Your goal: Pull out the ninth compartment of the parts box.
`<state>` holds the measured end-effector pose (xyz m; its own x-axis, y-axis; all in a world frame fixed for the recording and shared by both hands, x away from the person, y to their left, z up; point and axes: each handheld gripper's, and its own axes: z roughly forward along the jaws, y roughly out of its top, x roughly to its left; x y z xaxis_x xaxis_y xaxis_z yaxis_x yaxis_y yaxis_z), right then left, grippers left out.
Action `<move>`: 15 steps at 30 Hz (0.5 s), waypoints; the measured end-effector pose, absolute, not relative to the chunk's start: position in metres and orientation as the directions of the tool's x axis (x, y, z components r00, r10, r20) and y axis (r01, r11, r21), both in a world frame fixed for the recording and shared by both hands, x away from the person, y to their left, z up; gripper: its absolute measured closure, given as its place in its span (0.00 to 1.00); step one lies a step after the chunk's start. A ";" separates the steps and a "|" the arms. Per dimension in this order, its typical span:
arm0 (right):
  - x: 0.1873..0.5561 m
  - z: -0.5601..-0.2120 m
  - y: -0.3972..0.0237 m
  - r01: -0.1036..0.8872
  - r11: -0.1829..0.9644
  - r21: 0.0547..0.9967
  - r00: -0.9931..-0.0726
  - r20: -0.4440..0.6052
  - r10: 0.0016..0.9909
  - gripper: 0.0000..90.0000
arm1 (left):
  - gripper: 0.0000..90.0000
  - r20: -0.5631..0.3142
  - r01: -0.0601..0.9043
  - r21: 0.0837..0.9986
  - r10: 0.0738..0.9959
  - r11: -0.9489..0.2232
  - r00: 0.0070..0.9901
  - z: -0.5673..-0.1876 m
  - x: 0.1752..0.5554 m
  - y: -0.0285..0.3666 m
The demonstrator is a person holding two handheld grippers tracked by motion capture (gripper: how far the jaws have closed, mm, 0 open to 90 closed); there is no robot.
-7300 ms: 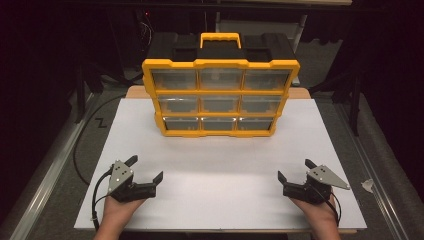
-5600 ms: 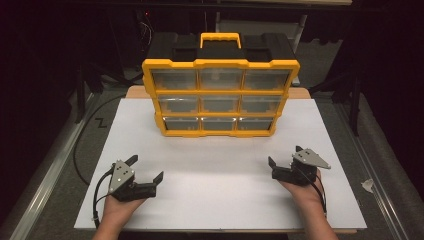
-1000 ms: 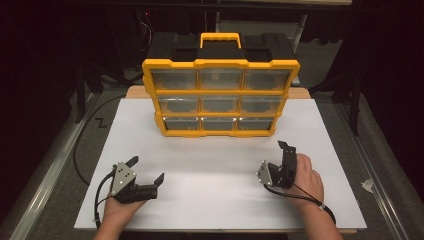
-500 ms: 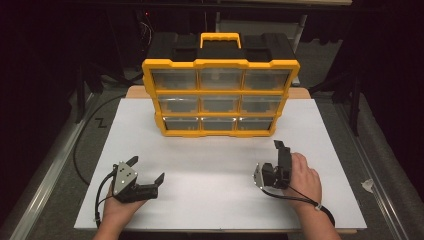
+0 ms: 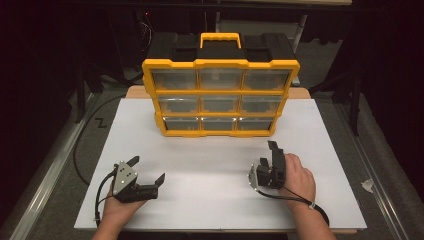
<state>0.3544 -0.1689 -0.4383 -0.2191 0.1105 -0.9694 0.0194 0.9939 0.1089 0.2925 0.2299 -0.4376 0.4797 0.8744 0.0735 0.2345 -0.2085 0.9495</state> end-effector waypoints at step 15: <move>0.372 -0.420 -0.161 0.048 0.992 0.118 -0.178 -0.976 0.125 0.45 | 0.00 0.077 0.225 0.951 0.869 -0.211 0.490 -0.437 0.292 0.229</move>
